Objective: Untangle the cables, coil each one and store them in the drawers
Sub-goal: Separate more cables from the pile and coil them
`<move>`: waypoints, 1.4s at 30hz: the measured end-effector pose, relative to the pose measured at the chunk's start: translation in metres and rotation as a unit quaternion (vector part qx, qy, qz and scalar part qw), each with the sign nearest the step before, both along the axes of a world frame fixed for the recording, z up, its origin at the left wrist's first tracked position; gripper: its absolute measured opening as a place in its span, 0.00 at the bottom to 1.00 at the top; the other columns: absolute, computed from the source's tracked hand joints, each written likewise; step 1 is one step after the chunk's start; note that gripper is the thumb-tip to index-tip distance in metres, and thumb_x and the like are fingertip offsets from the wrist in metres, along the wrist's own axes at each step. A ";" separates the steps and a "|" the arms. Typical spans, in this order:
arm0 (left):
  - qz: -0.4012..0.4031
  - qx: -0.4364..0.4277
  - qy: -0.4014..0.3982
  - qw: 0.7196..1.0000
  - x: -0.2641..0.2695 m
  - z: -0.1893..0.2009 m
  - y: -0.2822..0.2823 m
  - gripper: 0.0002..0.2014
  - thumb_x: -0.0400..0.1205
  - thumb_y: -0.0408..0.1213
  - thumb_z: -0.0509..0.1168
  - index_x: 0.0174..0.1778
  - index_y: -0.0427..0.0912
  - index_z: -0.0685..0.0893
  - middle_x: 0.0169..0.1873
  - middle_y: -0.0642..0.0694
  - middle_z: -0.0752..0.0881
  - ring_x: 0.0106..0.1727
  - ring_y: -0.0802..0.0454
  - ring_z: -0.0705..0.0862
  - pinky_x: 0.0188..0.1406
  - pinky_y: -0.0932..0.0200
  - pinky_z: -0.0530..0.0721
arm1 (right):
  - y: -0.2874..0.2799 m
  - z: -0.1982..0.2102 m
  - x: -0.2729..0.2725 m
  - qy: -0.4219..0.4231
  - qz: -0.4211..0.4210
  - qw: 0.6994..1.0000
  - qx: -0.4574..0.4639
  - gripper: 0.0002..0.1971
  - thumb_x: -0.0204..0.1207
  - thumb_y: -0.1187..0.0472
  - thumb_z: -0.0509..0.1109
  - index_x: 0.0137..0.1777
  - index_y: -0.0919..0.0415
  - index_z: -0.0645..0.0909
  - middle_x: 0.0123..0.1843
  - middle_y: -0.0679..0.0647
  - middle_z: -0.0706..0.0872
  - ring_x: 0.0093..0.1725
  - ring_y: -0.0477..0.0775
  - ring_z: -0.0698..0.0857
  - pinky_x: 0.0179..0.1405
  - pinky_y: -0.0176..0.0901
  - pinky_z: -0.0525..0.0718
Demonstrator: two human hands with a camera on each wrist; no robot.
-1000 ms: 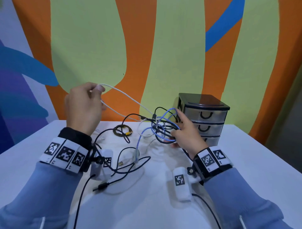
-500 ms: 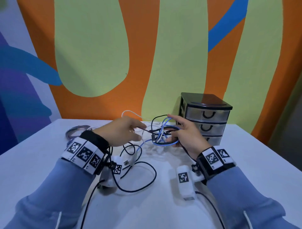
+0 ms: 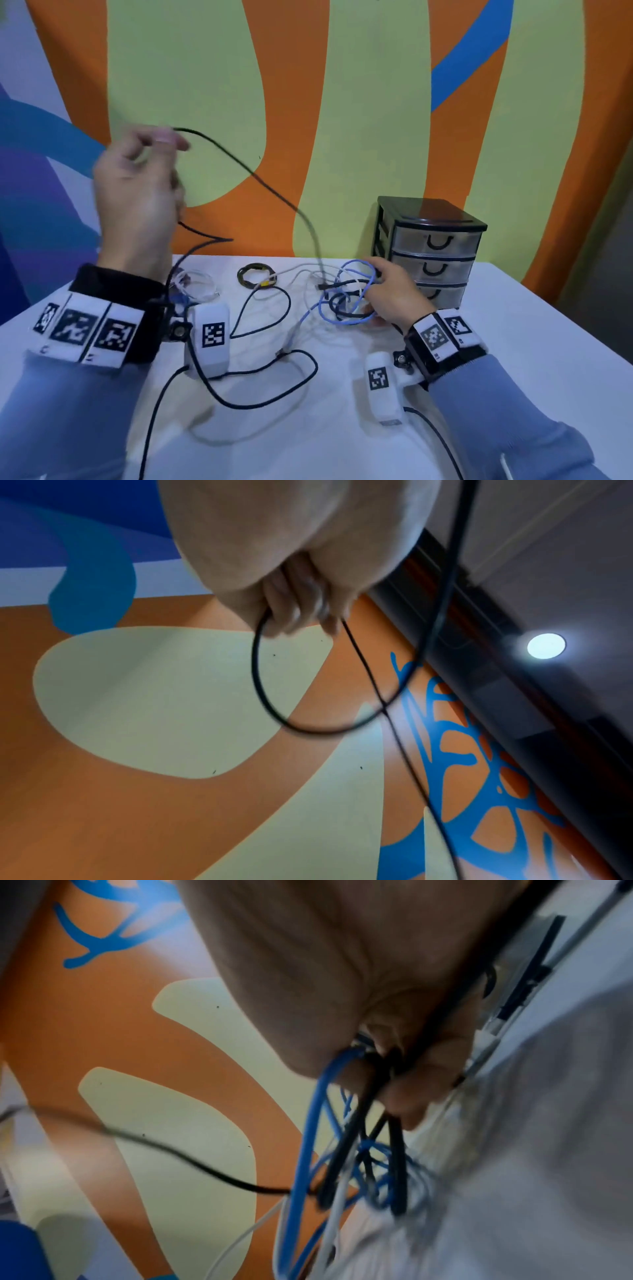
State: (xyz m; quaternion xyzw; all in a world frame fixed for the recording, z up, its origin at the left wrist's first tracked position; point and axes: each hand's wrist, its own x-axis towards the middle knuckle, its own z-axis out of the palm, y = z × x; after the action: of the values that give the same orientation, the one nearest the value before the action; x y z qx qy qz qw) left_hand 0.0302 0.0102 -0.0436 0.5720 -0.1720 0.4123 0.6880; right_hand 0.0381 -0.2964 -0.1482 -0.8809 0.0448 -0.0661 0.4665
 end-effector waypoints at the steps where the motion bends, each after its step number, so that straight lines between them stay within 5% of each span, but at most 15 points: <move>1: -0.017 0.044 0.008 0.999 -0.003 0.000 -0.005 0.09 0.93 0.46 0.65 0.47 0.50 0.85 0.23 0.55 0.69 0.24 0.51 0.62 0.21 0.59 0.60 | 0.000 0.006 -0.005 0.013 0.019 1.000 -0.021 0.27 0.78 0.67 0.66 0.71 0.37 0.81 0.42 0.54 0.91 0.35 0.62 0.88 0.31 0.52 0.82; 4: -0.050 0.051 0.004 0.997 -0.010 0.002 -0.010 0.10 0.93 0.47 0.66 0.49 0.48 0.86 0.23 0.52 0.64 0.24 0.51 0.59 0.23 0.61 0.60 | -0.003 0.025 -0.018 0.037 0.053 0.995 -0.082 0.36 0.82 0.67 0.70 0.87 0.43 0.66 0.58 0.54 0.89 0.44 0.54 0.86 0.39 0.46 0.81; 7: -0.051 0.022 -0.013 0.998 -0.012 0.007 -0.006 0.10 0.93 0.48 0.66 0.48 0.49 0.86 0.23 0.51 0.64 0.25 0.49 0.58 0.23 0.58 0.58 | -0.004 0.043 -0.031 -0.041 0.060 0.994 -0.076 0.43 0.83 0.67 0.69 0.92 0.42 0.55 0.83 0.49 0.76 0.59 0.61 0.87 0.47 0.44 0.84; 10: -0.030 0.045 -0.029 0.998 -0.011 0.003 -0.009 0.11 0.93 0.48 0.66 0.49 0.47 0.86 0.24 0.42 0.62 0.28 0.41 0.56 0.25 0.52 0.55 | 0.012 0.056 -0.044 -0.157 0.146 0.976 0.028 0.40 0.79 0.59 0.73 0.88 0.33 0.63 0.82 0.31 0.75 0.83 0.56 0.76 0.79 0.55 0.78; 12: -0.024 0.063 -0.035 0.997 -0.010 0.001 -0.015 0.11 0.93 0.48 0.66 0.50 0.46 0.87 0.27 0.36 0.60 0.29 0.39 0.56 0.26 0.49 0.54 | 0.030 0.057 -0.048 -0.154 0.224 0.961 0.056 0.30 0.82 0.52 0.76 0.83 0.38 0.73 0.74 0.35 0.85 0.80 0.47 0.79 0.83 0.62 0.74; 14: -0.006 0.060 -0.035 0.998 -0.010 0.001 -0.016 0.12 0.93 0.49 0.66 0.50 0.46 0.87 0.26 0.40 0.63 0.28 0.41 0.57 0.26 0.47 0.55 | 0.047 0.052 -0.048 -0.150 0.252 0.952 0.092 0.12 0.88 0.53 0.71 0.68 0.51 0.85 0.53 0.48 0.94 0.59 0.49 0.90 0.75 0.64 0.82; 17: 0.072 0.049 -0.017 0.996 -0.005 -0.003 -0.009 0.11 0.92 0.49 0.67 0.50 0.47 0.90 0.28 0.46 0.74 0.30 0.48 0.65 0.30 0.54 0.64 | 0.051 0.055 -0.048 -0.169 0.233 0.917 0.276 0.11 0.92 0.56 0.63 0.52 0.58 0.84 0.29 0.51 0.73 0.31 0.51 0.70 0.40 0.50 0.85; 21: 0.105 0.138 0.031 0.984 0.003 -0.013 -0.007 0.11 0.89 0.49 0.70 0.50 0.50 0.95 0.33 0.47 0.87 0.31 0.53 0.75 0.33 0.60 0.71 | 0.050 0.077 -0.051 -0.111 0.254 0.863 0.422 0.14 0.90 0.49 0.62 0.55 0.57 0.84 0.28 0.49 0.58 0.26 0.46 0.54 0.21 0.37 0.54; 24: 0.091 0.274 0.076 0.954 0.006 -0.022 -0.017 0.11 0.89 0.51 0.71 0.50 0.51 0.96 0.24 0.54 0.79 0.26 0.56 0.73 0.29 0.61 0.67 | 0.053 0.089 -0.048 -0.103 0.274 0.841 0.454 0.17 0.91 0.46 0.59 0.61 0.56 0.82 0.29 0.50 0.63 0.24 0.45 0.56 0.20 0.36 0.53; 29: 0.130 0.346 0.117 0.922 0.007 -0.026 -0.020 0.13 0.89 0.52 0.70 0.50 0.51 0.96 0.21 0.56 0.78 0.28 0.57 0.75 0.30 0.62 0.70 | 0.048 0.108 -0.036 -0.101 0.241 0.797 0.544 0.20 0.93 0.41 0.52 0.51 0.53 0.78 0.26 0.47 0.62 0.19 0.43 0.55 0.14 0.35 0.51; 31: 0.104 0.422 0.135 0.891 0.002 -0.028 -0.028 0.12 0.89 0.53 0.69 0.51 0.53 0.96 0.28 0.55 0.87 0.34 0.57 0.83 0.37 0.56 0.82 | 0.048 0.115 -0.033 -0.122 0.237 0.804 0.532 0.16 0.95 0.48 0.53 0.54 0.54 0.79 0.25 0.46 0.68 0.18 0.42 0.58 0.13 0.33 0.55; 33: 0.033 0.511 0.152 0.845 -0.010 -0.030 -0.044 0.12 0.89 0.54 0.68 0.55 0.56 0.95 0.28 0.53 0.87 0.30 0.59 0.83 0.32 0.58 0.78 | 0.053 0.119 -0.030 -0.144 0.233 0.809 0.520 0.14 0.95 0.54 0.55 0.62 0.59 0.80 0.30 0.47 0.82 0.19 0.40 0.72 0.16 0.29 0.68; 36: -0.092 0.572 0.143 0.803 -0.028 -0.028 -0.066 0.11 0.90 0.51 0.69 0.63 0.56 0.93 0.26 0.47 0.85 0.27 0.54 0.79 0.29 0.59 0.72 | 0.068 0.114 -0.022 -0.195 0.230 0.836 0.458 0.14 0.96 0.60 0.55 0.67 0.68 0.78 0.56 0.62 0.95 0.52 0.53 0.95 0.47 0.36 0.92; 39: -0.147 0.560 0.117 0.807 -0.041 -0.018 -0.067 0.08 0.87 0.45 0.73 0.60 0.51 0.93 0.29 0.49 0.89 0.29 0.54 0.81 0.35 0.56 0.76 | 0.076 0.098 -0.017 -0.237 0.208 0.910 0.268 0.14 0.95 0.61 0.56 0.68 0.69 0.78 0.63 0.64 0.92 0.61 0.55 0.93 0.61 0.43 0.90; 42: -0.131 0.458 0.088 0.875 -0.042 -0.007 -0.051 0.03 0.82 0.40 0.79 0.45 0.46 0.95 0.25 0.60 0.86 0.25 0.63 0.77 0.29 0.65 0.73 | 0.070 0.087 -0.023 -0.232 0.198 0.951 0.047 0.14 0.95 0.57 0.57 0.66 0.62 0.83 0.47 0.64 0.94 0.39 0.61 0.92 0.41 0.51 0.91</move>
State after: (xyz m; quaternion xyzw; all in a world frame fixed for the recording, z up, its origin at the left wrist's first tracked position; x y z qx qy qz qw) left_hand -0.0114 -0.0413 -0.0504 0.8291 -0.3539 0.1418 0.4091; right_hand 0.0147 -0.2267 -0.0612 -0.8098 -0.2368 -0.1727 0.5083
